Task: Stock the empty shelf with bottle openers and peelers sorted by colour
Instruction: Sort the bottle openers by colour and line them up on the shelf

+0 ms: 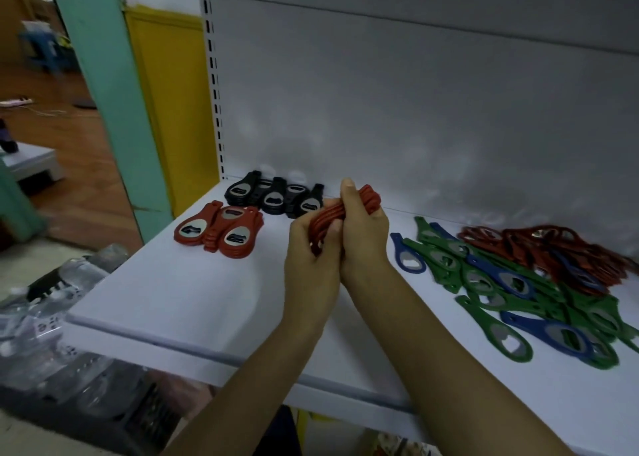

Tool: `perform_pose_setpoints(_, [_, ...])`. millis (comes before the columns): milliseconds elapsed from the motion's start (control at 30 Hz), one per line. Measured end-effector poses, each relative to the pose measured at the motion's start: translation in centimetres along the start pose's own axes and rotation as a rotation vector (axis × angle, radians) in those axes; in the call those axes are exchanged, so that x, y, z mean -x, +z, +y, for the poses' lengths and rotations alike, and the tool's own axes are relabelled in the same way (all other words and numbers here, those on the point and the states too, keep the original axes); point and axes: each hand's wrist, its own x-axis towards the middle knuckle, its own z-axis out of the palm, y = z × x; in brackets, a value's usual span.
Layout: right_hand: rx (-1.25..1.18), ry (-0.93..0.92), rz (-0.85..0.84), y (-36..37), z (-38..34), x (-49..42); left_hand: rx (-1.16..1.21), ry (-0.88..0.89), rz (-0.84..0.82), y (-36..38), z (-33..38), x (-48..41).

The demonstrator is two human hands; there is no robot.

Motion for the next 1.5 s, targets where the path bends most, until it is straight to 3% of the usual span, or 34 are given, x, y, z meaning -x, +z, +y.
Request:
perform_pose_setpoints(100, [0.095, 0.133, -0.110, 0.2, -0.4, -0.2, -0.178, 0.069, -0.054, -2.1, -0.7, -0.8])
perform_pose_setpoints(267, [0.398, 0.061, -0.517, -0.6, -1.3, -1.0, 0.042, 0.036, -0.101, -5.0, -0.7, -2.5])
perform_pose_setpoints(433, [0.393, -0.053, -0.668, -2.1, -2.7, -1.9, 0.187, -0.029, -0.215, -5.8, -0.7, -3.1])
perform_pose_setpoints(633, [0.539, -0.235, -0.600, -2.4, -2.5, -2.6, 0.045, 0.100, -0.303, -6.6, -0.2, -4.5])
perform_pose_setpoints(800, [0.535, -0.371, -0.517, -1.6, -0.6, -3.1, -0.824, 0.318, -0.234, -10.5, -0.4, -5.9])
perform_pose_setpoints(933, [1.116, -0.867, -0.490, -0.9, 2.5, -3.1, -1.278, 0.357, -0.326, -14.2, -1.0, -6.7])
perform_pose_setpoints(1000, [1.388, -1.028, -0.567, -0.6, 3.8, -2.8, -1.328, 0.357, -0.384, -14.7, -1.2, -6.7])
perform_pose_setpoints(1067, [1.457, -1.109, -0.677, -0.1, 4.7, -2.4, -1.324, 0.364, -0.381, -14.6, -1.2, -6.7])
perform_pose_setpoints(1300, [1.586, -0.844, -0.935, 0.3, 4.5, -3.4, -1.274, 0.406, -0.354, -14.5, -1.4, -6.4])
perform_pose_setpoints(1400, [1.405, -0.802, -0.844, -0.3, 4.5, -3.1, -1.244, 0.409, -0.362, -14.6, -1.2, -6.1])
perform_pose_setpoints(1500, [1.366, -0.877, -0.516, -1.5, 4.8, -3.3, -1.245, 0.373, -0.372, -14.6, -1.1, -6.0])
